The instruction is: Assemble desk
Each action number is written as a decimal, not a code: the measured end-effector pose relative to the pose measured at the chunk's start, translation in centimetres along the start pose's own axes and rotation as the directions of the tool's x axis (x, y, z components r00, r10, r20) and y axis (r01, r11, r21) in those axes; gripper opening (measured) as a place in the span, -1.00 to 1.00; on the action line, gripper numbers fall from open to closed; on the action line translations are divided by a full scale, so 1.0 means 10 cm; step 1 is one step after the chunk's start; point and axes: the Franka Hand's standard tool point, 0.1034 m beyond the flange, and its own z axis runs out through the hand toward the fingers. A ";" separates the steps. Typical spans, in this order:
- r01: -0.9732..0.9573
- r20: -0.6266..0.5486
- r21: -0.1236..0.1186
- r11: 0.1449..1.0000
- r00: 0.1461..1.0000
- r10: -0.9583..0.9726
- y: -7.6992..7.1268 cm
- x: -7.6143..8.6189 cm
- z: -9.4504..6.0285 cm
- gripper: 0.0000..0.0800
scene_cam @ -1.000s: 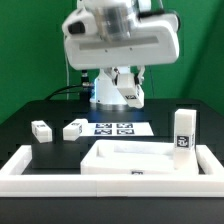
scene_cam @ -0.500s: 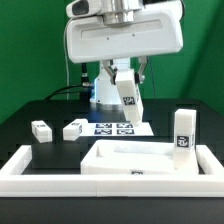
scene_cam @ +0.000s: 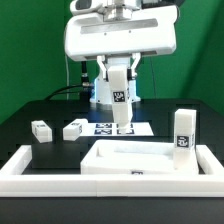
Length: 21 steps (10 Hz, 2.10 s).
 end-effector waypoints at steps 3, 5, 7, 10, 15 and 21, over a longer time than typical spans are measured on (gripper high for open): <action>0.029 -0.067 -0.026 0.999 0.997 -0.030 0.18 0.04 0.05 -0.27; 0.056 -0.076 -0.057 0.997 0.995 -0.060 0.36 0.11 0.17 -0.27; 0.061 -0.079 -0.057 0.997 0.995 -0.065 0.30 0.14 0.22 -0.27; 0.075 -0.067 -0.064 0.995 0.995 -0.079 0.27 0.11 0.35 -0.27; 0.077 -0.054 -0.075 0.994 0.995 -0.081 0.33 0.05 0.42 -0.27; 0.075 -0.042 -0.089 0.993 0.996 -0.079 0.44 0.02 0.49 -0.27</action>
Offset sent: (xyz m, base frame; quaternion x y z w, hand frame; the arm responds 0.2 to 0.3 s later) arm 0.0211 -0.0258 -0.0026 0.0127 0.0590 -0.0166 0.9980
